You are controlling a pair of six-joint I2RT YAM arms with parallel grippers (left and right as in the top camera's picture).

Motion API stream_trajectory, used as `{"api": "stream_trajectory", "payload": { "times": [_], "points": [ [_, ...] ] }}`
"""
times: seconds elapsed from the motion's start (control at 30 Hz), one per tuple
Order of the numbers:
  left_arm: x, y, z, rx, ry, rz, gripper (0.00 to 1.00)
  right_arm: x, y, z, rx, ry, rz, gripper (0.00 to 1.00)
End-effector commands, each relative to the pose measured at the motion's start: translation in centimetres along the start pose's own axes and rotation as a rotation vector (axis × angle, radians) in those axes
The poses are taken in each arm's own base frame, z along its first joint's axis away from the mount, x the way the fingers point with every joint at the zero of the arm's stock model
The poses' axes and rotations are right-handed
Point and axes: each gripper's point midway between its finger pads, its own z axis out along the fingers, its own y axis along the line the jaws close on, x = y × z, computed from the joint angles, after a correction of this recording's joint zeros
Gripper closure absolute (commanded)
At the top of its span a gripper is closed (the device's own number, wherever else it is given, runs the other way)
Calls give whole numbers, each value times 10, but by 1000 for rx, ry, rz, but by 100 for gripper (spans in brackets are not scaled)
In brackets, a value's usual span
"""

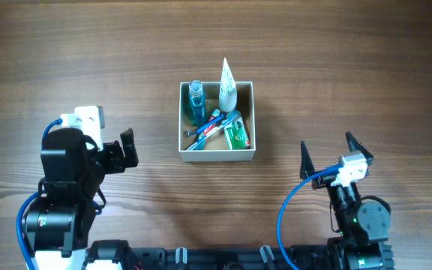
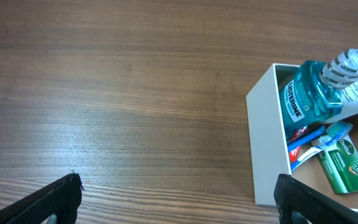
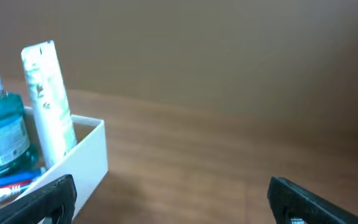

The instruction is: Pack container

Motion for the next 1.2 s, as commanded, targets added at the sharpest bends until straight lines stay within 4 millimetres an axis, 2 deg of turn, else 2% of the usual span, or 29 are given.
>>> {"api": "stream_trajectory", "payload": {
  "times": [0.0, 0.57, 0.7, 0.73, 0.87, 0.93, 1.03, 1.17],
  "points": [
    [1, -1, 0, 13, 1, -15, 0, -3, -1, -1, 4, -14, 23, 0],
    [1, -1, 0, 13, 1, -15, 0, 0, -1, 0, 3, -2, 24, 0],
    [-4, -15, -17, 63, -63, 20, 0, 0, -1, 0, 3, -2, 24, 0],
    [2, -12, -24, 48, -58, 32, 0, 0, -1, 0, 3, -2, 24, 0],
    [18, -22, -45, 138, -156, 34, 0, 0, -1, 0, 3, -2, 24, 0],
    [30, -21, -41, 145, -216, 35, 0, 0, -1, 0, 3, -2, 24, 0],
    [43, -20, -18, 153, -286, 36, 0, 0, -1, 0, 3, -2, 24, 0],
    [40, -21, 9, 173, -472, 39, 0, 0, -1, 0, 3, -2, 24, 0]
  ]
}}
